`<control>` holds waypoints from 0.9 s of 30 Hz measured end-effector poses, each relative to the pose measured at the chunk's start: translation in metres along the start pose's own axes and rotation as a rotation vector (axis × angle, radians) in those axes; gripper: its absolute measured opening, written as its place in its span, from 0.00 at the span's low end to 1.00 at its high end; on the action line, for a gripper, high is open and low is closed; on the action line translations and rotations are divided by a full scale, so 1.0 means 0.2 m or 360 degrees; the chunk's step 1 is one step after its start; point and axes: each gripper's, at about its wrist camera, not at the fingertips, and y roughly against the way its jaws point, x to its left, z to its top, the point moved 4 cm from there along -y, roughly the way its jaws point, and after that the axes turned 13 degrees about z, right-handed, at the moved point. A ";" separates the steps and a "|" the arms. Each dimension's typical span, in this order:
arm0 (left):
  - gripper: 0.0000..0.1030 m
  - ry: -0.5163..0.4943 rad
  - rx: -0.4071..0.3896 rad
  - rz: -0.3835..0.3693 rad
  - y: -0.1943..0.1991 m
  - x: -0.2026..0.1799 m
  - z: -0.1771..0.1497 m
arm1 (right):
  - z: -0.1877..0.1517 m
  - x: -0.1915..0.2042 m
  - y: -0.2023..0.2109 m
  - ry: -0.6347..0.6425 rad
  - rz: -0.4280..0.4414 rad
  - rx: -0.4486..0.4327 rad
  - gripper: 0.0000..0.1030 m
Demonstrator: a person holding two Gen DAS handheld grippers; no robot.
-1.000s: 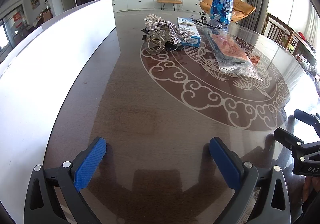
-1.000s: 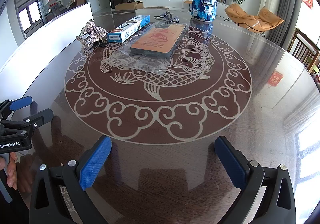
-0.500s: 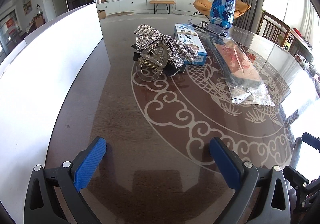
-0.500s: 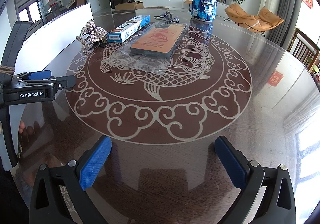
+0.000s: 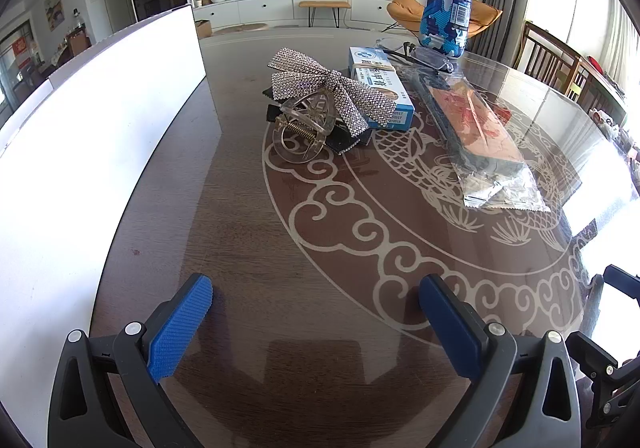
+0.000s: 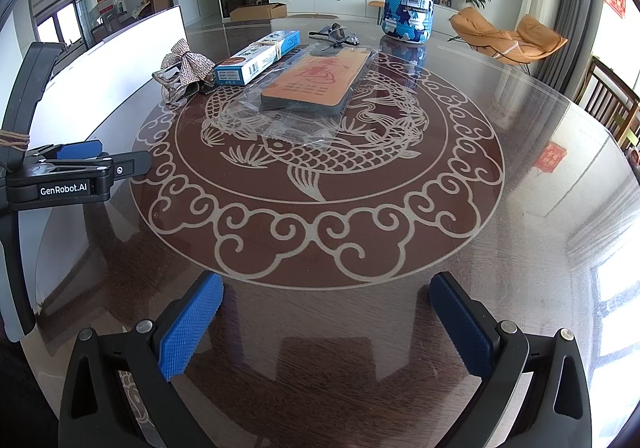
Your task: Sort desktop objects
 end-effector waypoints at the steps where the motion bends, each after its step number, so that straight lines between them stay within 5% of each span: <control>1: 1.00 0.0000 0.0000 0.0000 0.00 0.00 0.00 | 0.00 0.00 0.00 -0.0001 0.0000 0.0000 1.00; 27: 1.00 0.0000 0.0000 0.0000 0.00 0.00 0.00 | 0.00 0.00 0.00 -0.0001 0.0000 0.0000 1.00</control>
